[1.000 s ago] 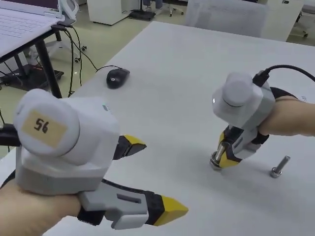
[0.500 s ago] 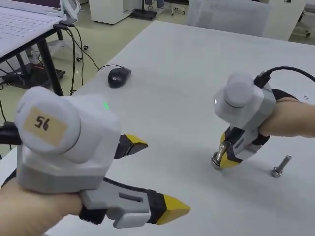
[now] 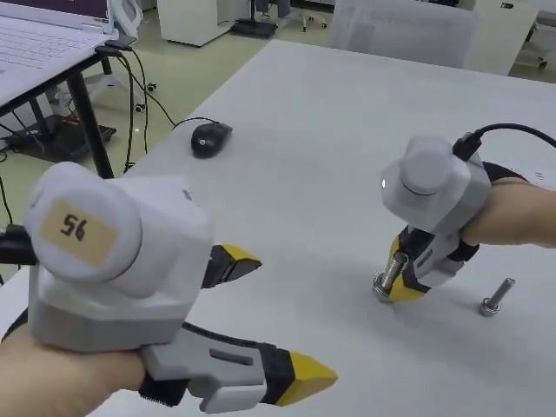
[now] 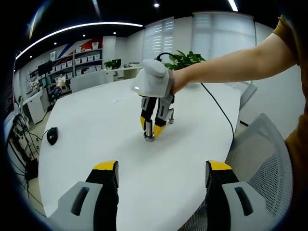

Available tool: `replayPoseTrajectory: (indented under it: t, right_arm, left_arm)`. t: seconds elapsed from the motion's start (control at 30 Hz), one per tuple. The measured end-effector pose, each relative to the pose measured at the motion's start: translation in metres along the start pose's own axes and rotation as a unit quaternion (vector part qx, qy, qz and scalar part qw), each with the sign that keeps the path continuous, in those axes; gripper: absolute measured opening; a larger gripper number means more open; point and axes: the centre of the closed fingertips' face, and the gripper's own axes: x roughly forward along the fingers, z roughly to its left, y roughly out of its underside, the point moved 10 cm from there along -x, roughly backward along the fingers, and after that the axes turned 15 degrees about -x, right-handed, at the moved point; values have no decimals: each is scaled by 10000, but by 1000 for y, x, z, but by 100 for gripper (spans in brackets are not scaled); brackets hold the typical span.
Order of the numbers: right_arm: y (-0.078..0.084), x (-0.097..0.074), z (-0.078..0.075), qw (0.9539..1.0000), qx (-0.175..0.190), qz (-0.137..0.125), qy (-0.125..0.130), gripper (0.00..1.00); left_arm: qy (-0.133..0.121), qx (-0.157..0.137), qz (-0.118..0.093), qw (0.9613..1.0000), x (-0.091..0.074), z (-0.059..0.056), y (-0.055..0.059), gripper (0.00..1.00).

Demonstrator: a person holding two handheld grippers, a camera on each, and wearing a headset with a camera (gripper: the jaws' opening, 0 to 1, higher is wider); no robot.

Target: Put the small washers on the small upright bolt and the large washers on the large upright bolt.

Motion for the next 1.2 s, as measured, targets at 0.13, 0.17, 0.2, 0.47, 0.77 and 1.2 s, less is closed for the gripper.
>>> replayPoseTrajectory:
  t: [0.13, 0.17, 0.2, 0.47, 0.77, 1.2]
  right_arm:
    - [0, -2, 0, 10000, 5, 6, 30, 27]
    - [0, -3, 0, 10000, -13, 9, 49, 27]
    - [0, -3, 0, 10000, -7, -1, 57, 27]
    - [-1, -9, 2, 9999, -1, -5, 125, 27]
    - [4, -21, 10, 9997, 94, -76, 228, 28]
    - [18, -43, 31, 9976, 294, -221, 585, 28]
  left_arm:
    - [7, 10, 10, 10000, 0, -1, 0, 73]
    - [13, 12, 1, 10000, 0, -2, 0, 73]
    - [13, 5, 4, 10000, 1, -2, 0, 73]
    - [17, 44, 1, 10000, 0, -4, 0, 73]
    - [4, 65, -19, 10000, -2, -7, 0, 73]
    - [116, 211, -16, 9997, -1, -20, -4, 73]
